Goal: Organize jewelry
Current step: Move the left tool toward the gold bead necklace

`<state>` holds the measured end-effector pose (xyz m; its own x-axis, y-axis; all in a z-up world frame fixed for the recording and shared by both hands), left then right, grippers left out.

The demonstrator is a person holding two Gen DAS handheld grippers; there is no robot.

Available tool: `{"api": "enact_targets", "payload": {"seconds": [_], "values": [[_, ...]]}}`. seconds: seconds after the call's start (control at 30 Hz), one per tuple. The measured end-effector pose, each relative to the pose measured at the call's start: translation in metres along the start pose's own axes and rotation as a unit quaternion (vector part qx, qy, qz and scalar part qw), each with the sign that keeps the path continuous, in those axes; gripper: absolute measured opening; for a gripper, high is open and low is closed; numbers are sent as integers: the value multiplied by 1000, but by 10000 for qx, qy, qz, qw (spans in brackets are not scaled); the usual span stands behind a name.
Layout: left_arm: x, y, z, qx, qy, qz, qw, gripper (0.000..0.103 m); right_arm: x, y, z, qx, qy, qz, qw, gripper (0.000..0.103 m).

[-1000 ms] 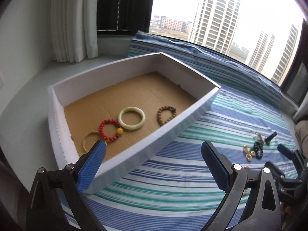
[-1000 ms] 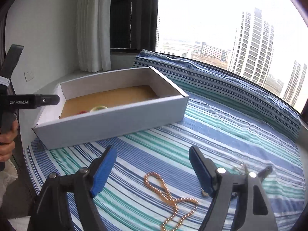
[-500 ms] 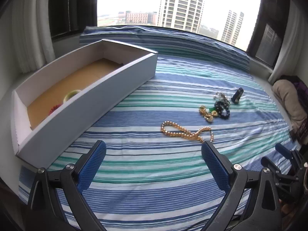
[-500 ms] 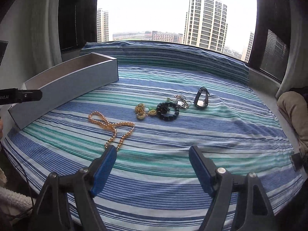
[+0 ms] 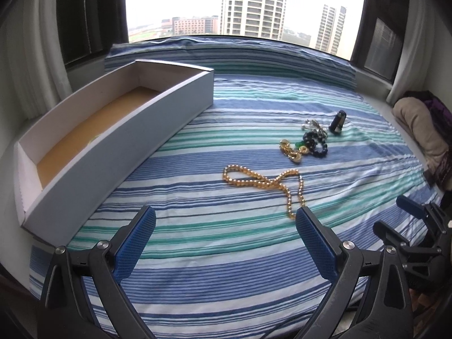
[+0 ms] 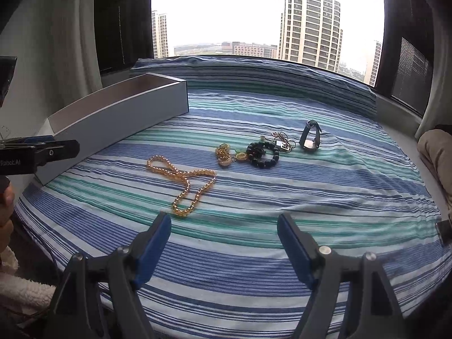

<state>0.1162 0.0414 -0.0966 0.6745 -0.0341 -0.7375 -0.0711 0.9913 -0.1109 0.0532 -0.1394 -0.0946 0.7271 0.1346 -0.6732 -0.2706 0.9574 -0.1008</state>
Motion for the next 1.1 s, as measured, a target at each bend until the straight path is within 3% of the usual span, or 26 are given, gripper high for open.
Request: {"api": "enact_targets", "payload": {"seconds": [1.1], "values": [[19,1,-18,36,448,53,9990,99,7,8,-7,42,253,126,9996,79]]}}
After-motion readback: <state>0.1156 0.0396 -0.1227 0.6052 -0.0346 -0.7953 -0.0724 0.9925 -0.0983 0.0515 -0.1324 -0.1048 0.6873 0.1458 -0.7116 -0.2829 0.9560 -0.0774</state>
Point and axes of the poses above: each gripper's, at about its wrist camera, not at the fingertips, and x roughly the way its jaws point, y to its left, z to its top, the point moved 10 cm from there along x, roughly the way its jaws point, and after that the axes turned 4 degrees about -z, right-handed, at the moved point
